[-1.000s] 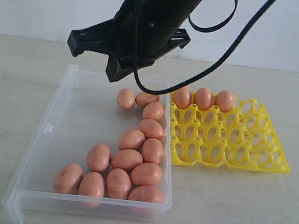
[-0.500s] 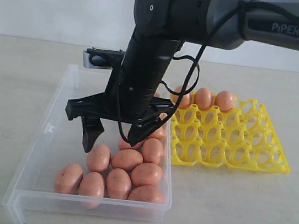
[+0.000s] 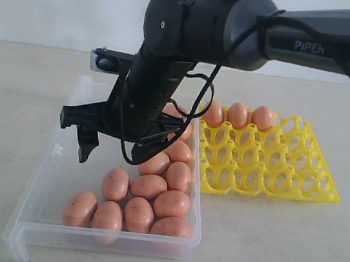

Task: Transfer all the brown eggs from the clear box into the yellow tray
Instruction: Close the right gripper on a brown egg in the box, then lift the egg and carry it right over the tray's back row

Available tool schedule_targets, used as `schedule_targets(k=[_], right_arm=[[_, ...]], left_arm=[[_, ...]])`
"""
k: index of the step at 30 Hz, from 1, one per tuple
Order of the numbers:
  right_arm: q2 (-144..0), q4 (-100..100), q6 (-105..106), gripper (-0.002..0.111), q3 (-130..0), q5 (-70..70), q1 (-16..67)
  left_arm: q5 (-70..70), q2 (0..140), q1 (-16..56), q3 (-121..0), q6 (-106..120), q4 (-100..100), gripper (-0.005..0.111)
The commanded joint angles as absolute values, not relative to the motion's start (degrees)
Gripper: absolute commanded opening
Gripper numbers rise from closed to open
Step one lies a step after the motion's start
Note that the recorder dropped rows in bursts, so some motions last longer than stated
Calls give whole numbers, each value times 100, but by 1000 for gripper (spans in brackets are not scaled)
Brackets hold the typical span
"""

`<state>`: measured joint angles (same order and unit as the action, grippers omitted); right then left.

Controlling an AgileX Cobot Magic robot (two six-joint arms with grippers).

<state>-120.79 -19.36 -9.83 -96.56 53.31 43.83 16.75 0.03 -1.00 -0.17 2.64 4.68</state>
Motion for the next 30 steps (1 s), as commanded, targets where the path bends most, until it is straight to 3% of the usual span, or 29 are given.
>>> schedule_targets(k=[1, 9, 10, 11, 12, 16, 30], right_arm=[[-12383, -1938, -1161, 75, -9667, 5254, 4400], [-12690, -1922, -1208, 75, -9667, 5159, 4400], [-12726, -1922, -1208, 71, -9667, 5134, 4400], [-12741, -1922, -1208, 65, -9667, 5134, 4400], [-12741, -1922, -1208, 49, -9667, 5134, 4400], [-12741, -1922, -764, 1, -9667, 5299, 4400], [-12168, -1785, -545, 0, -9667, 4186, 4389]], left_arm=[[1633, 0, -65, 0, 260, 488, -4], [1633, 0, -65, 0, 260, 488, -4], [1633, 0, -65, 0, 260, 488, -4], [1633, 0, -65, 0, 260, 488, -4], [1633, 0, -65, 0, 260, 488, -4], [1633, 0, -65, 0, 260, 488, -4], [1633, 0, -65, 0, 260, 488, -4]])
